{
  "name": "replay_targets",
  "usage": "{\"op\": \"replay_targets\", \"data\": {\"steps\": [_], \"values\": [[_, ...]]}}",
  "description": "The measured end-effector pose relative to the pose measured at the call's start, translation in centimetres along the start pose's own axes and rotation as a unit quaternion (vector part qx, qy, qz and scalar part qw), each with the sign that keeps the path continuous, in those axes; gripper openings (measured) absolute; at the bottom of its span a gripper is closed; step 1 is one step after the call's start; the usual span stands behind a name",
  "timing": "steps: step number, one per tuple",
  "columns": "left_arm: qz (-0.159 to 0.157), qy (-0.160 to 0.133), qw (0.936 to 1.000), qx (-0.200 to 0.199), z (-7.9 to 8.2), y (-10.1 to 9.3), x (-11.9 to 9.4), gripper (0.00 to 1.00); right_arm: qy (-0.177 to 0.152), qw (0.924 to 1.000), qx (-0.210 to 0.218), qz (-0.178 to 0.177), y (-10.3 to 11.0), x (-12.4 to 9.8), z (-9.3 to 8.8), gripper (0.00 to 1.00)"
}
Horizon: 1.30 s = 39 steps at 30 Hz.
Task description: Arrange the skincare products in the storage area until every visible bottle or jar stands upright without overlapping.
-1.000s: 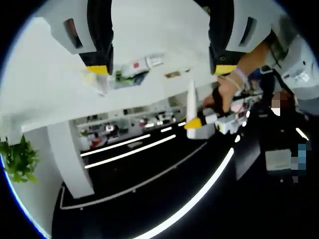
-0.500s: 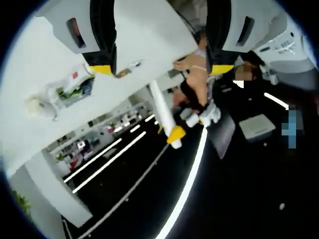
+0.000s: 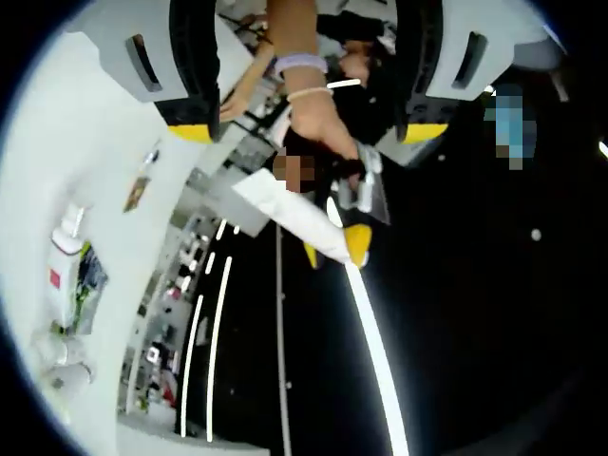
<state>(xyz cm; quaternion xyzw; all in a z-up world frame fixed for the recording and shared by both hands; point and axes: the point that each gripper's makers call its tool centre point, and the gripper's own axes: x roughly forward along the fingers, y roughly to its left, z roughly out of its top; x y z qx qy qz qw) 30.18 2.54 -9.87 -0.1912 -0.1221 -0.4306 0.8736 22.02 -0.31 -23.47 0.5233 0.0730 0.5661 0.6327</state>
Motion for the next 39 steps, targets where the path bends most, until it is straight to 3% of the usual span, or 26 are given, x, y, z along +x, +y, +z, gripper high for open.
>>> {"op": "replay_targets", "data": {"steps": [4,9,12,14,17,22,24,26,29,34,39], "values": [[-0.017,-0.011,0.9997,-0.016,0.4,-0.7,0.0,0.33,-0.025,0.9980,0.054,0.020,0.1,0.8,0.1,0.81],[-0.041,-0.034,0.9975,-0.045,1.0,-1.6,-0.1,0.33,-0.034,0.9968,0.065,0.034,0.5,1.8,0.0,0.82],[-0.063,-0.039,0.9952,-0.063,1.2,-2.5,0.0,0.33,-0.037,0.9904,0.108,0.078,2.0,2.3,0.0,0.79],[-0.075,-0.039,0.9941,-0.069,1.2,-2.9,0.1,0.33,-0.049,0.9863,0.130,0.090,2.3,2.7,0.2,0.79],[-0.082,-0.043,0.9932,-0.070,1.3,-3.4,0.2,0.33,-0.044,0.9848,0.140,0.093,2.2,3.2,0.0,0.76],[-0.104,-0.051,0.9905,-0.073,1.0,-4.6,-0.1,0.33,-0.075,0.9748,0.181,0.107,2.4,4.2,1.0,0.72],[-0.104,-0.054,0.9905,-0.072,0.9,-4.9,-0.2,0.34,-0.080,0.9776,0.168,0.098,2.3,4.5,1.2,0.71],[-0.085,-0.061,0.9933,-0.049,0.6,-4.8,-0.4,0.34,-0.081,0.9784,0.162,0.100,2.6,4.7,1.4,0.69],[-0.063,-0.065,0.9959,-0.001,0.1,-5.1,-0.8,0.34,-0.105,0.9717,0.185,0.102,2.7,4.9,2.4,0.67],[-0.048,-0.086,0.9943,0.042,0.1,-5.9,-1.0,0.33,-0.135,0.9686,0.196,0.073,1.5,5.3,3.7,0.58],[-0.032,-0.095,0.9900,0.099,-0.2,-6.6,-1.1,0.34,-0.143,0.9642,0.215,0.059,0.4,5.5,4.6,0.53]]}}
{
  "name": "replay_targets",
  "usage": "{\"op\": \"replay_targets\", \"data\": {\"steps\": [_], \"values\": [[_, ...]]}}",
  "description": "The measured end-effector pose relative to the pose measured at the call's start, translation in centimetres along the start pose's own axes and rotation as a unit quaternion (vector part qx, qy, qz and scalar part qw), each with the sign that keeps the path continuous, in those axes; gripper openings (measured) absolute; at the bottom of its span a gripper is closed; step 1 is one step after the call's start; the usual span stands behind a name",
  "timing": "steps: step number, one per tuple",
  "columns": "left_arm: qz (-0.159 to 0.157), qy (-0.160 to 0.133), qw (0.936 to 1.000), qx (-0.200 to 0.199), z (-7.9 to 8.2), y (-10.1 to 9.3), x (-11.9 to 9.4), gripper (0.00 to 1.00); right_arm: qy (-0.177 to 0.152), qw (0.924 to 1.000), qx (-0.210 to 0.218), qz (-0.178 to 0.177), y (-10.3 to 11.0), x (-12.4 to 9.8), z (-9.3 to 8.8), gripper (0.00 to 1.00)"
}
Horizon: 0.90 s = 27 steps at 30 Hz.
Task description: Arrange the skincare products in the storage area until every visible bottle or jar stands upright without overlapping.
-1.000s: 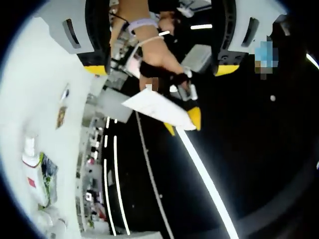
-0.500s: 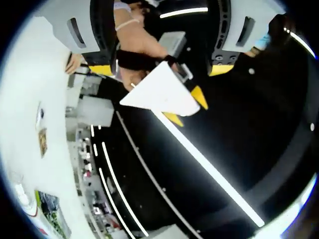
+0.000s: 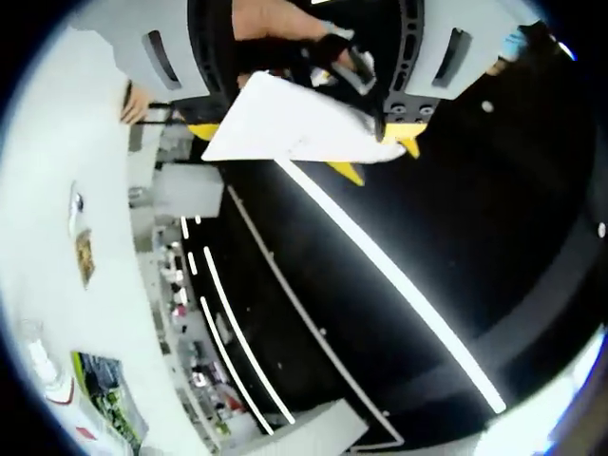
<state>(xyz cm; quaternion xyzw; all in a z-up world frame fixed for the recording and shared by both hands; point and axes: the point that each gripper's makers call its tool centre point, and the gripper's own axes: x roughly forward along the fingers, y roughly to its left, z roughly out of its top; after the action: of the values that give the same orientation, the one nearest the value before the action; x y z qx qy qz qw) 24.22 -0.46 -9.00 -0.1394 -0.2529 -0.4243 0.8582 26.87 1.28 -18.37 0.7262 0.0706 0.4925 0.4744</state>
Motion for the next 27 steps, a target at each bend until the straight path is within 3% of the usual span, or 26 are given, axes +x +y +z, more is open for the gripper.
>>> {"op": "replay_targets", "data": {"steps": [3,7,11,14,17,23,27], "values": [[0.006,0.001,0.9995,0.030,-0.4,-0.4,-0.2,0.34,-0.007,0.9999,0.005,-0.005,-0.1,-0.2,-0.4,0.52],[0.004,-0.005,0.9986,0.052,-0.8,-0.8,-0.6,0.34,-0.016,0.9998,0.011,-0.011,-0.1,-0.3,0.4,0.49],[-0.008,-0.002,0.9974,0.072,-1.9,-1.1,-1.1,0.34,-0.025,0.9980,0.055,-0.018,-0.6,-0.6,0.6,0.40],[-0.003,0.005,0.9981,0.061,-2.7,-0.4,-1.7,0.34,-0.023,0.9980,0.054,-0.023,-1.5,-0.5,2.6,0.36],[-0.013,0.010,0.9986,0.051,-3.4,-0.1,-2.1,0.35,-0.025,0.9968,0.070,-0.030,-2.1,-0.6,3.5,0.32],[-0.023,0.026,0.9984,0.044,-4.6,0.1,-2.9,0.35,-0.031,0.9965,0.072,-0.029,-2.5,-0.7,4.5,0.27],[-0.017,0.019,0.9980,0.058,-4.9,-0.1,-3.1,0.36,-0.039,0.9962,0.075,-0.021,-2.0,-0.4,4.5,0.24]]}}
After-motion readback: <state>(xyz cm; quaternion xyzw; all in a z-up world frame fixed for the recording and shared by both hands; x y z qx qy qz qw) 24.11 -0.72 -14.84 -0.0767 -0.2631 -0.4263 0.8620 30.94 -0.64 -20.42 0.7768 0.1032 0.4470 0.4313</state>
